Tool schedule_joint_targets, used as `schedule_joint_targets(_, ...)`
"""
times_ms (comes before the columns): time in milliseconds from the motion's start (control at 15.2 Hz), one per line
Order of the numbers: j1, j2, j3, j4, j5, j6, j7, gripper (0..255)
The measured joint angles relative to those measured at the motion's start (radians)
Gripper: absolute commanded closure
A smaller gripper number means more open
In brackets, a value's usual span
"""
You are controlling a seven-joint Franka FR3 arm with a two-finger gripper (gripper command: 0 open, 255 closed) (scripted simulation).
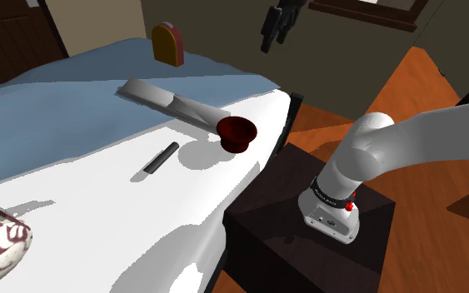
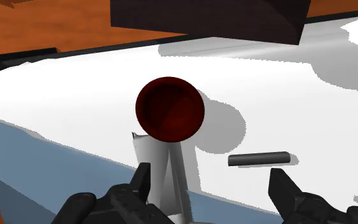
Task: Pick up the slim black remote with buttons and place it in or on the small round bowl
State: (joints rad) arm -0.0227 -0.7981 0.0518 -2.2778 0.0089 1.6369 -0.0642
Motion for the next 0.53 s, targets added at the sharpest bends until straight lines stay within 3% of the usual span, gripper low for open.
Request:
schedule_joint_targets(198,-0.006,-0.006,0.029,-0.03,0.012,0.025,0.051,0)
schedule_joint_targets(528,-0.031,0.015,0.15,-0.131,0.059,0.148,0.257,0)
